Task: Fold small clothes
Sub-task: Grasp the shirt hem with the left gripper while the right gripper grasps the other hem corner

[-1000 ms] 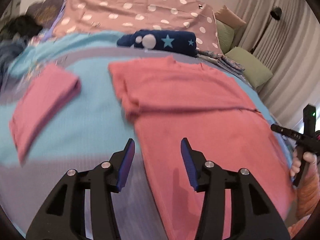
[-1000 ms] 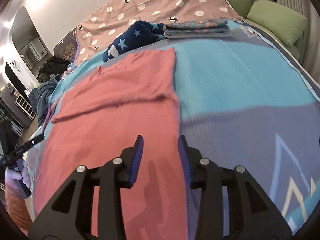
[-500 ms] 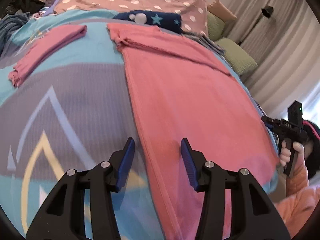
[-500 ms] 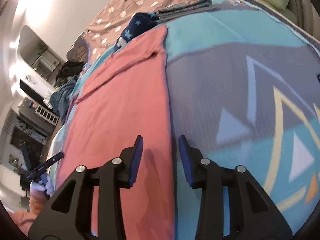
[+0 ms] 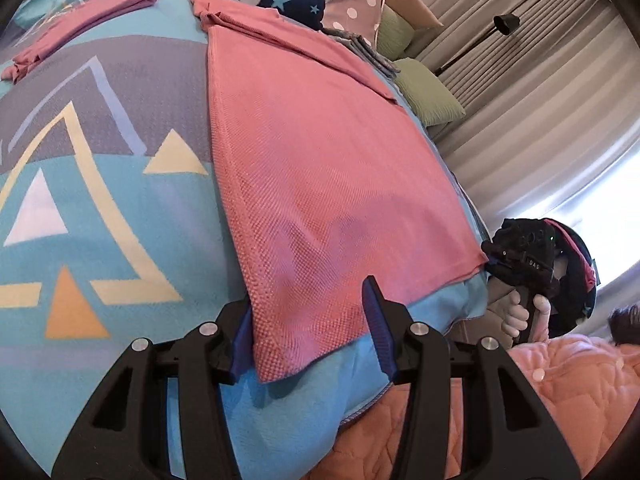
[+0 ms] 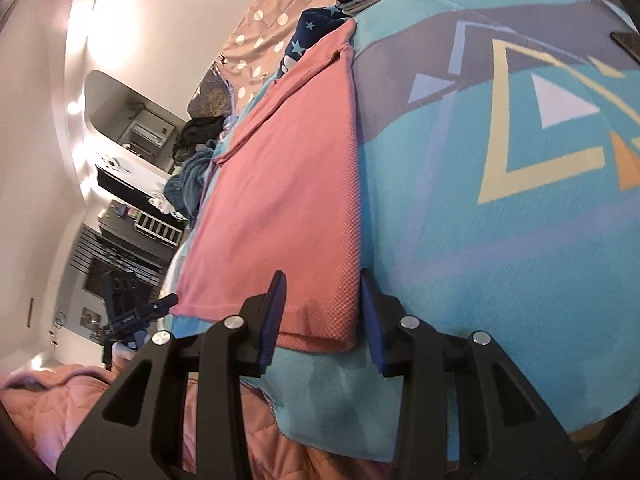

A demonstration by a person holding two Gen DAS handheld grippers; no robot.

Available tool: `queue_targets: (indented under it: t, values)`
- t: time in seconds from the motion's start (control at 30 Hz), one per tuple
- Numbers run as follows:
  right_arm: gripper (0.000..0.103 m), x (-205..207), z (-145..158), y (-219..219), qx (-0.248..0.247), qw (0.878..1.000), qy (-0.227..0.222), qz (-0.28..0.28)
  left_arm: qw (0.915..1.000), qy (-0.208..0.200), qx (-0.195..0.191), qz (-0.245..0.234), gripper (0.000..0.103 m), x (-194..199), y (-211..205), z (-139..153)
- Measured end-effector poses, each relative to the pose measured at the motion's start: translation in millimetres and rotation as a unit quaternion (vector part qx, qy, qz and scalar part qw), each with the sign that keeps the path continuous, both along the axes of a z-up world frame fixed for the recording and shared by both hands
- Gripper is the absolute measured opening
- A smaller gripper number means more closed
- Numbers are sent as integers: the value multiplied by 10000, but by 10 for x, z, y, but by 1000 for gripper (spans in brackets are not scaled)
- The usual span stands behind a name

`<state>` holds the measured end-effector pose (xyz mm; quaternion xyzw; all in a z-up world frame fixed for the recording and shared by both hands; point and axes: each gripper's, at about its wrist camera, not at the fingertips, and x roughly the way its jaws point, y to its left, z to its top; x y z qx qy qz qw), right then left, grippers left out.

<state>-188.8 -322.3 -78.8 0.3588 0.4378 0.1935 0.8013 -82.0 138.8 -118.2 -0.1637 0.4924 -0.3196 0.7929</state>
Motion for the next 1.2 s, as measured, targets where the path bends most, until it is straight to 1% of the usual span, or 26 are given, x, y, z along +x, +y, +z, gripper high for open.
queue_targets:
  t: [0.03, 0.07, 0.1, 0.13, 0.17, 0.2, 0.23, 0.27, 0.3, 0.33, 0.37, 0.43, 0.5, 0.6, 0.7, 0.73, 0.8, 0.87, 0.9, 0.97, 1.07, 1.13, 1.2]
  values:
    - [37, 42, -21, 1, 174, 9998, 16, 63, 9999, 38, -112, 5, 49, 33, -5, -6]
    - [33, 69, -39, 0, 285, 9995, 42, 106, 9998, 58, -213, 0, 49, 70, -19, -12]
    - [24, 113, -51, 21, 358, 9992, 108, 149, 9996, 63, -283, 0, 41, 83, -36, -20]
    - [4, 131, -53, 26, 307, 9993, 178, 99, 9994, 70, -349, 14, 5, 93, -64, -35]
    - [4, 142, -35, 12, 252, 9992, 289, -87, 9994, 120, -316, 75, 6, 96, -91, -50]
    - [4, 114, -2, -54, 429, 9979, 311, -360, 9995, 68, -195, 259, 5, 77, -106, -16]
    - [3, 83, 53, -121, 630, 9966, 214, -495, 9992, -39, -220, 328, 5, 39, -92, 40]
    - [3, 24, 130, -209, 806, 9947, 71, -632, 9983, -185, -364, 414, 5, -17, -48, 137]
    - [3, -22, 184, -267, 862, 9938, -9, -705, 9969, -302, -531, 491, 5, -73, 19, 244]
    - [3, -68, 250, -326, 844, 9935, -86, -760, 9961, -373, -616, 512, 5, -103, 65, 317]
    - [3, -80, 289, -339, 786, 9941, -114, -739, 9953, -467, -682, 497, 5, -143, 109, 407]
    - [3, -49, 304, -302, 750, 9951, -105, -635, 9953, -561, -654, 442, 5, -171, 119, 498]
    - [3, -20, 291, -244, 734, 9955, -98, -588, 9961, -500, -602, 406, 5, -151, 61, 479]
    - [3, -59, 296, -252, 899, 9938, -152, -641, 9961, -390, -652, 458, 5, -138, 30, 401]
    - [3, -100, 464, -316, 892, 9923, -412, -757, 9953, -441, -685, 525, 5, -188, 77, 464]
    - [3, -135, 589, -335, 891, 9910, -600, -793, 9951, -492, -682, 521, 5, -200, 105, 508]
    - [3, -198, 796, -369, 903, 9881, -917, -844, 9945, -687, -622, 490, 5, -263, 85, 661]
    - [3, -311, 1051, -403, 822, 9838, -1314, -905, 9931, -867, -646, 442, 5, -346, 63, 808]
    - [3, -391, 1202, -411, 729, 9809, -1539, -941, 9921, -970, -692, 398, 5, -396, 53, 890]
    - [3, -493, 1374, -430, 530, 9779, -1751, -1014, 9895, -1197, -748, 317, 5, -511, 40, 1077]
    - [0, -599, 1493, -474, 499, 9736, -1949, -1075, 9878, -1392, -599, 345, 5, -585, 39, 1212]
    - [0, -620, 1542, -548, 589, 9696, -2072, -1160, 9879, -1331, -663, 433, 5, -560, 75, 1216]
    - [0, -622, 1543, -562, 386, 9696, -2061, -1259, 9884, -1291, -645, 477, 5, -529, 89, 1196]
